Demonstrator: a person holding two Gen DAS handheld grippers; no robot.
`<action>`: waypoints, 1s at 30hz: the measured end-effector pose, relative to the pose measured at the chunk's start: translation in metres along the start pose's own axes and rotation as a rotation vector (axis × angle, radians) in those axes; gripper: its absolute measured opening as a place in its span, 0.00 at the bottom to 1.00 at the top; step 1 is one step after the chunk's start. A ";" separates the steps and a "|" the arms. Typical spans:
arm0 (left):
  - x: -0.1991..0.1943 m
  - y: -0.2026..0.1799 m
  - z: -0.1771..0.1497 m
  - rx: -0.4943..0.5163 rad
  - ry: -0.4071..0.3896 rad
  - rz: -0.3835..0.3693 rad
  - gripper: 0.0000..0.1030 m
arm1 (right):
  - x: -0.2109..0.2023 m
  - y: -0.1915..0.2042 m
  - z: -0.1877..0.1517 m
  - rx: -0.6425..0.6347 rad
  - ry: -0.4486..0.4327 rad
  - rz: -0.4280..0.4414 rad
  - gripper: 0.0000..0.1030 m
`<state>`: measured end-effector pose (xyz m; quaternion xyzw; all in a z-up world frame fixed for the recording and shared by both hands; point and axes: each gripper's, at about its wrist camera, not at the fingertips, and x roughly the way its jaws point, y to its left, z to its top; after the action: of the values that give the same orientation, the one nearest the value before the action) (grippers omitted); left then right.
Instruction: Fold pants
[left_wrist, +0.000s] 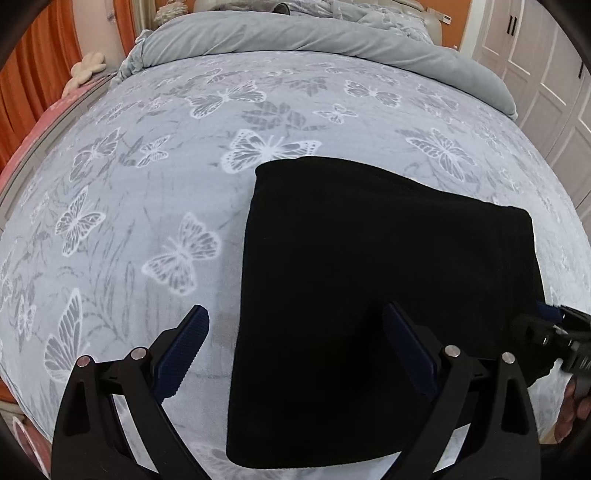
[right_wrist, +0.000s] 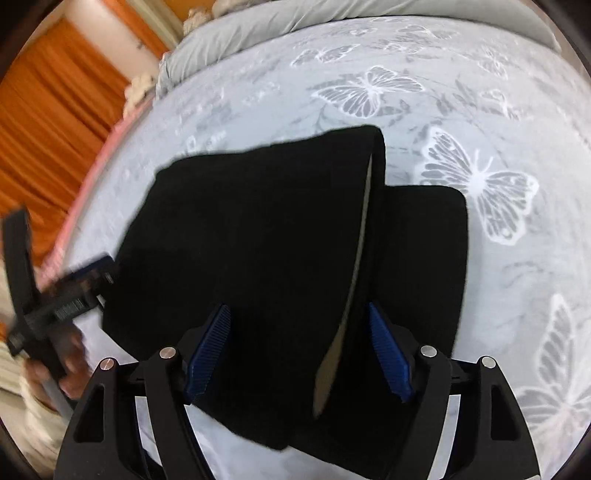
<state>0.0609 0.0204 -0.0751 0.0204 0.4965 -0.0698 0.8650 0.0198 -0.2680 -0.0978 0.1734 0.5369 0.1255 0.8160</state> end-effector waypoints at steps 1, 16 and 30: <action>-0.001 0.000 0.000 0.002 -0.002 -0.003 0.90 | 0.001 -0.001 0.001 0.020 -0.015 0.036 0.41; 0.010 -0.024 -0.012 0.079 0.018 0.010 0.96 | -0.034 -0.037 -0.009 0.093 -0.046 -0.024 0.23; 0.010 -0.024 0.002 0.068 -0.045 0.097 0.96 | -0.008 0.003 0.024 -0.101 -0.106 -0.271 0.04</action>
<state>0.0640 -0.0042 -0.0815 0.0722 0.4728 -0.0451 0.8770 0.0388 -0.2719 -0.0817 0.0645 0.5045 0.0316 0.8604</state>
